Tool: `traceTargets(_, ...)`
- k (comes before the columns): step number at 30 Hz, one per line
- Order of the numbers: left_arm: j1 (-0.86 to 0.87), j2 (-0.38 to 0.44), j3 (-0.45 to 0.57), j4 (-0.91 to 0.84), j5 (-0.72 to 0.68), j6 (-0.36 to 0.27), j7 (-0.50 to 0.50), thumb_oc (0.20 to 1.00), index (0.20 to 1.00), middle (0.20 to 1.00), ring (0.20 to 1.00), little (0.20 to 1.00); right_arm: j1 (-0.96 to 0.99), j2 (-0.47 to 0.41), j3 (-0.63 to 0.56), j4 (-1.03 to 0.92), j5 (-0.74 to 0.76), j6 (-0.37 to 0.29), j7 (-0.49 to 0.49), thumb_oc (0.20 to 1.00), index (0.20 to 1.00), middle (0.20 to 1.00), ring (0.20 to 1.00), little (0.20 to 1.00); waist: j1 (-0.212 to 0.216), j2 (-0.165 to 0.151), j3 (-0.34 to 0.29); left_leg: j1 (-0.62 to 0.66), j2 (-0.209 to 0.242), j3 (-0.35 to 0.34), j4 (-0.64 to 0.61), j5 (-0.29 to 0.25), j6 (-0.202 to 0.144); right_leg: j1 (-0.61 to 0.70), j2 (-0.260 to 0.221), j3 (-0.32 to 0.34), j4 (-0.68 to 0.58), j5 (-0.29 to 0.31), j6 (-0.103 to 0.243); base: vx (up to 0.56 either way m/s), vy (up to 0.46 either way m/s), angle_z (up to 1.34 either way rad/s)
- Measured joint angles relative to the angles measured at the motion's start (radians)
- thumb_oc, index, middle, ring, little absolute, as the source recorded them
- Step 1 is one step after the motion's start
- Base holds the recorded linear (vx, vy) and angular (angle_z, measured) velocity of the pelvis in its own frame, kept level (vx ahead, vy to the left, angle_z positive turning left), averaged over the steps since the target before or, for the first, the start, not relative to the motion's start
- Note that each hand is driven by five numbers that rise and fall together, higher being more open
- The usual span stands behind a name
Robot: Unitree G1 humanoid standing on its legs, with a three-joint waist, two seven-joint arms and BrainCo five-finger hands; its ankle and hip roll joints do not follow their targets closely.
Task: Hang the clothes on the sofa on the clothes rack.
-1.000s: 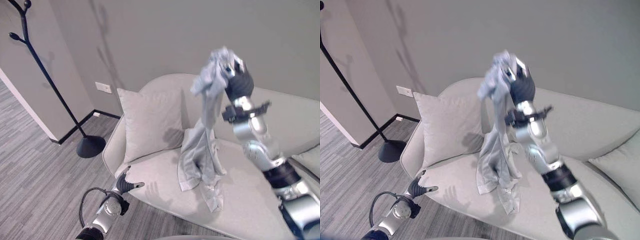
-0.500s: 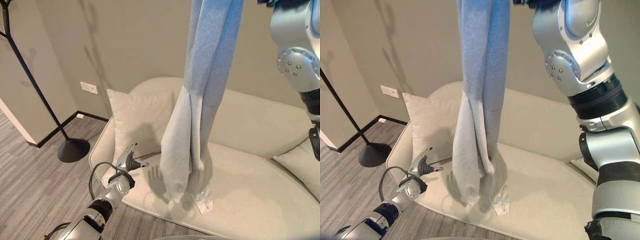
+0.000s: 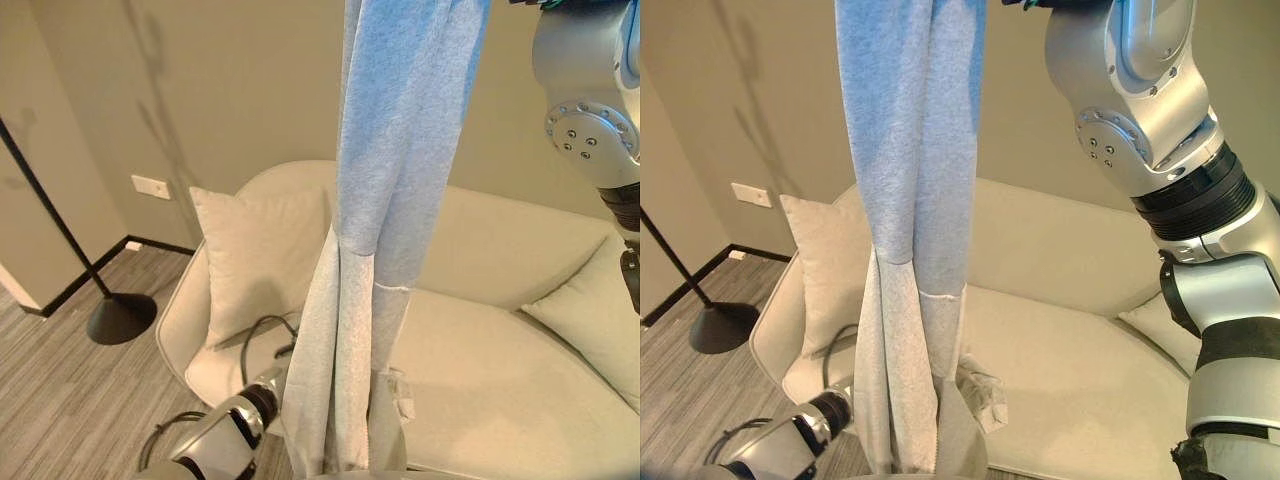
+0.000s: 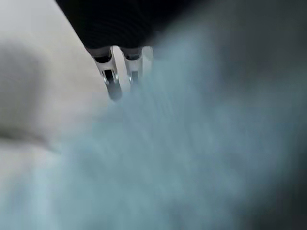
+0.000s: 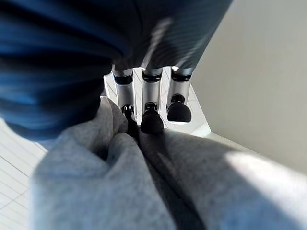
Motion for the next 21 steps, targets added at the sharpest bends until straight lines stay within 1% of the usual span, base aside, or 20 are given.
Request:
traceTargets(2, 0.007, -0.021, 0.000, -0.009, -0.118, -0.002, -0.041, 0.200, 0.200, 0.200, 0.200, 0.200, 0.000, 0.000, 0.000, 0.005, 0.000, 0.004, -0.007, 0.200, 0.200, 0.200, 0.200, 0.200, 0.000, 0.000, -0.001, 0.000, 0.000, 0.001, 0.000, 0.001, 0.000, 0.000, 0.001, 0.001, -0.002, 0.000, 0.000, 0.00, 0.000, 0.00)
traceTargets(4, 0.020, -0.016, 0.000, -0.016, -0.200, -0.003, -0.071, 0.200, 0.200, 0.200, 0.200, 0.200, 0.000, 0.000, 0.000, 0.010, 0.001, 0.006, -0.016, 0.200, 0.200, 0.200, 0.200, 0.200, 0.000, 0.001, -0.001, -0.001, 0.000, 0.005, -0.002, 0.002, -0.001, 0.000, 0.002, 0.001, -0.009, 0.000, 0.000, -0.03, 0.006, -0.04)
traceTargets(6, 0.039, 0.013, 0.004, -0.017, -0.239, -0.002, -0.079, 0.200, 0.200, 0.200, 0.200, 0.200, 0.000, -0.001, 0.000, 0.030, 0.001, 0.007, -0.017, 0.200, 0.200, 0.200, 0.200, 0.200, 0.002, 0.004, -0.002, -0.001, 0.000, 0.005, -0.002, 0.003, -0.001, 0.000, 0.002, 0.001, -0.011, 0.000, 0.000, 0.00, 0.000, 0.00)
traceTargets(7, 0.059, 0.043, 0.007, -0.015, -0.258, 0.000, -0.080, 0.200, 0.200, 0.200, 0.200, 0.200, 0.000, -0.002, 0.000, 0.055, 0.003, 0.010, -0.020, 0.200, 0.200, 0.200, 0.200, 0.200, 0.003, 0.007, -0.004, -0.001, 0.000, 0.005, -0.003, 0.003, -0.002, 0.001, 0.002, 0.001, -0.011, 0.000, 0.000, 0.00, 0.000, 0.00)
traceTargets(10, 0.093, 0.077, 0.064, -0.011, -0.287, 0.007, -0.082, 0.200, 0.200, 0.200, 0.200, 0.200, 0.000, -0.004, -0.001, 0.067, 0.003, 0.011, -0.027, 0.200, 0.200, 0.200, 0.200, 0.200, 0.007, 0.015, -0.003, -0.003, -0.001, 0.003, -0.003, 0.004, -0.001, 0.001, 0.001, 0.000, -0.011, 0.000, 0.000, 0.00, 0.008, 0.03)
traceTargets(12, 0.118, 0.106, 0.108, -0.016, -0.287, 0.006, -0.084, 0.200, 0.200, 0.200, 0.200, 0.200, 0.001, -0.016, -0.005, 0.063, 0.001, 0.012, -0.027, 0.200, 0.200, 0.200, 0.200, 0.200, 0.022, 0.025, -0.004, -0.013, -0.002, -0.006, -0.004, 0.005, 0.000, 0.004, 0.000, -0.002, -0.012, 0.000, 0.000, 0.01, 0.014, 0.12)
traceTargets(14, 0.134, 0.134, 0.123, -0.024, -0.286, 0.011, -0.078, 0.200, 0.200, 0.200, 0.200, 0.200, 0.001, -0.039, -0.017, 0.063, 0.001, 0.010, -0.040, 0.200, 0.200, 0.200, 0.200, 0.200, 0.037, 0.033, -0.007, -0.016, -0.004, -0.014, -0.003, 0.008, 0.001, 0.003, -0.001, -0.004, -0.011, 0.000, 0.000, 0.01, 0.013, 0.14)
traceTargets(16, 0.160, 0.184, 0.135, -0.059, -0.281, 0.010, -0.075, 0.200, 0.200, 0.200, 0.200, 0.200, 0.001, -0.070, -0.018, 0.068, 0.000, 0.011, -0.048, 0.200, 0.200, 0.200, 0.200, 0.200, 0.046, 0.038, -0.006, -0.017, -0.007, -0.025, -0.003, 0.010, 0.001, 0.008, -0.001, -0.011, -0.011, 0.000, 0.000, 0.01, 0.019, 0.13)
traceTargets(17, 0.169, 0.189, 0.155, -0.073, -0.279, 0.010, -0.071, 0.200, 0.200, 0.200, 0.200, 0.200, 0.001, -0.086, -0.019, 0.071, -0.001, 0.011, -0.049, 0.200, 0.200, 0.200, 0.200, 0.200, 0.048, 0.038, -0.006, -0.017, -0.007, -0.028, -0.003, 0.010, 0.001, 0.011, -0.001, -0.018, -0.011, 0.000, 0.000, 0.01, 0.025, 0.11)
traceTargets(19, 0.196, 0.231, 0.206, -0.126, -0.279, 0.011, -0.062, 0.200, 0.200, 0.200, 0.200, 0.200, 0.001, -0.094, -0.040, 0.089, -0.013, 0.011, -0.053, 0.200, 0.200, 0.200, 0.200, 0.200, 0.053, 0.039, -0.005, -0.017, -0.008, -0.033, -0.003, 0.009, 0.002, 0.017, -0.003, -0.027, -0.010, 0.000, 0.000, 0.01, 0.016, 0.08)
traceTargets(21, 0.209, 0.258, 0.233, -0.172, -0.278, 0.010, -0.055, 0.200, 0.200, 0.200, 0.200, 0.200, 0.001, -0.093, -0.063, 0.090, -0.022, 0.010, -0.069, 0.200, 0.200, 0.200, 0.200, 0.200, 0.056, 0.040, -0.004, -0.017, -0.010, -0.034, -0.004, 0.008, 0.003, 0.018, -0.006, -0.027, -0.010, 0.000, 0.000, 0.01, 0.004, 0.02)
